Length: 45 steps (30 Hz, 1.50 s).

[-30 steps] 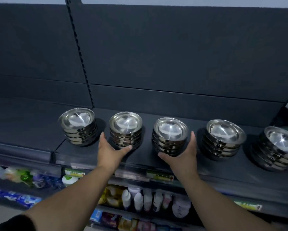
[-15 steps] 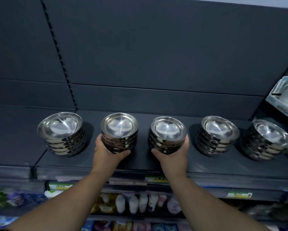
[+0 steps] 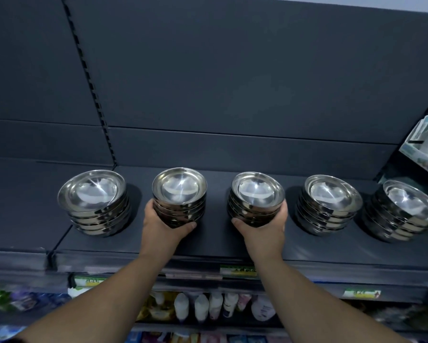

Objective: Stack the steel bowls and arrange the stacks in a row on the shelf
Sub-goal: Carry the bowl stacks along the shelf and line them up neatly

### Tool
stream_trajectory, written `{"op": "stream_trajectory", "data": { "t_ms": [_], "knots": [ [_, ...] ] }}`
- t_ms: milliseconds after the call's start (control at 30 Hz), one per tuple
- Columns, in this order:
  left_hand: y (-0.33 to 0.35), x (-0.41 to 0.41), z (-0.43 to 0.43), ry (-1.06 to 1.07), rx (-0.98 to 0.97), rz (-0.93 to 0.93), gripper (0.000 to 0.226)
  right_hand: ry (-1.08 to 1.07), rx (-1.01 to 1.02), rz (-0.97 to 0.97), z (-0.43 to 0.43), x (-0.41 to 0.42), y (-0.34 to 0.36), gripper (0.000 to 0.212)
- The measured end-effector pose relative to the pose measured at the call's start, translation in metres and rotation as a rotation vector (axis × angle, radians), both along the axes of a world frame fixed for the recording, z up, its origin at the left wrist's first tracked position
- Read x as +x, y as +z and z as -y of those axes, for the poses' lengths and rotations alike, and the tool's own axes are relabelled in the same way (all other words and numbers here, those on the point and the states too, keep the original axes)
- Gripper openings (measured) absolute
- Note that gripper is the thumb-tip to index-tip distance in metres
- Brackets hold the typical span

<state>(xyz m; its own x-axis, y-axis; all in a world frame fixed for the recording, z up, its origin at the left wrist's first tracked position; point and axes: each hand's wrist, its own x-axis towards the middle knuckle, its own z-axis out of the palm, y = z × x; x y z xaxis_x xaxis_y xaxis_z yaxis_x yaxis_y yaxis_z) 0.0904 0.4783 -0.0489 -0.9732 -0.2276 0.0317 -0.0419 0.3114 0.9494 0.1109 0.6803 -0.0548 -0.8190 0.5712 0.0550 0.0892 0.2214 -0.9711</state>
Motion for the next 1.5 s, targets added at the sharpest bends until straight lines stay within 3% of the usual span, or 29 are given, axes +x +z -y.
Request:
{"op": "stream_trajectory", "data": {
  "t_ms": [200, 367, 467, 600, 733, 800, 900, 1100, 1233, 1333, 1500],
  "knots": [
    [-0.003, -0.004, 0.002, 0.012, -0.03, 0.046, 0.102, 0.011, 0.0, 0.021, -0.001, -0.001, 0.003, 0.125],
    [-0.005, 0.007, -0.002, 0.092, -0.135, 0.196, 0.117, 0.048, -0.004, 0.098, -0.012, 0.016, 0.002, 0.128],
    [-0.006, 0.025, -0.014, 0.132, -0.192, 0.239, 0.085, 0.044, 0.012, 0.147, -0.026, 0.035, -0.003, 0.11],
    [0.0, 0.041, -0.041, 0.057, -0.246, 0.217, 0.038, -0.031, 0.059, 0.165, -0.063, 0.052, -0.005, 0.063],
    [0.012, 0.059, -0.093, -0.159, -0.24, 0.098, 0.024, -0.154, 0.046, 0.148, -0.112, 0.063, 0.0, 0.04],
    [0.016, 0.061, -0.126, -0.291, -0.17, 0.086, 0.031, -0.216, -0.004, 0.145, -0.14, 0.067, 0.004, 0.04],
    [0.016, 0.059, -0.176, -0.419, -0.086, 0.099, 0.061, -0.317, -0.037, 0.156, -0.186, 0.074, 0.008, 0.049],
    [0.007, 0.047, -0.252, -0.304, 0.013, 0.134, 0.112, -0.345, 0.028, 0.176, -0.265, 0.084, 0.009, 0.103],
    [-0.005, 0.034, -0.276, -0.18, 0.007, 0.135, 0.125, -0.218, 0.049, 0.145, -0.3, 0.071, 0.005, 0.115],
    [-0.009, 0.028, -0.284, -0.16, -0.004, 0.131, 0.128, -0.153, 0.091, 0.092, -0.313, 0.061, 0.0, 0.112],
    [-0.014, 0.024, -0.295, -0.143, 0.019, 0.105, 0.138, -0.102, 0.116, 0.057, -0.326, 0.051, -0.007, 0.126]
  ]
}}
